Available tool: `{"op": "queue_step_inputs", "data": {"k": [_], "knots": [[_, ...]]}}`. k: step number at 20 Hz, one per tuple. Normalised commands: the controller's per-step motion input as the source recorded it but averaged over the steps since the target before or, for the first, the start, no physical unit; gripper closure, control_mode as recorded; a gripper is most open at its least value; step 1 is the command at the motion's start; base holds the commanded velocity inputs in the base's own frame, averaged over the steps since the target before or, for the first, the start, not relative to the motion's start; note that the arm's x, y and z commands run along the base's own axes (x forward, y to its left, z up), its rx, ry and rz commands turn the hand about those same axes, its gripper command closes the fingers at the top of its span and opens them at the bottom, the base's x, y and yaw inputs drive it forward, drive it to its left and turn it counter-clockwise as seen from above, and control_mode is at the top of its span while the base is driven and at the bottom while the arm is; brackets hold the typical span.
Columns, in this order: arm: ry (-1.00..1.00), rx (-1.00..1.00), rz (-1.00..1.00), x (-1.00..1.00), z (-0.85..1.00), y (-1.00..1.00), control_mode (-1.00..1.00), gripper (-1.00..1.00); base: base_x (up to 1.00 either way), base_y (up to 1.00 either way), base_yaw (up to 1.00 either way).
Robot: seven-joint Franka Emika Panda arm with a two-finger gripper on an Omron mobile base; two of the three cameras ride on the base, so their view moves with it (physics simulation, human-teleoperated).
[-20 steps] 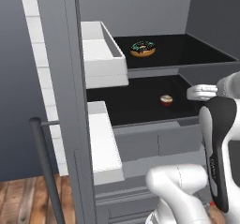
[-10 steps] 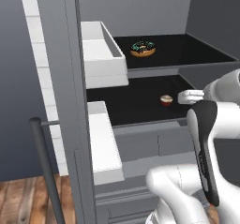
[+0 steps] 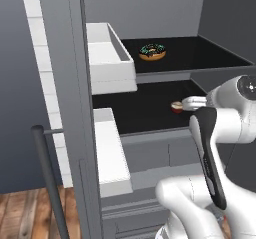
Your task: Take the donut and cupcake from the fridge and place them on the empty tray on the dining counter.
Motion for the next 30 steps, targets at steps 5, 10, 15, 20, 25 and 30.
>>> {"op": "queue_step_inputs", "data": {"k": [5,10,15,20,25,30], "knots": [[0.0,0.03,0.04,0.51,-0.16,-0.1,-1.0,-1.0,0.0,0.0,0.0],[0.0,0.0,0.03,0.48,-0.22,-0.09,-1.0,-1.0,0.0,0.0,0.0],[0.0,0.0,0.0,0.39,-0.29,-0.07,-1.0,-1.0,0.0,0.0,0.0],[0.0,0.0,0.0,0.5,-0.25,-0.02,-1.0,-1.0,0.0,0.0,0.0],[0.0,0.0,0.0,0.51,-0.23,-0.05,-1.0,-1.0,0.0,0.0,0.0],[0.0,0.0,0.0,0.44,-0.13,-0.16,-1.0,-1.0,0.0,0.0,0.0]]}}
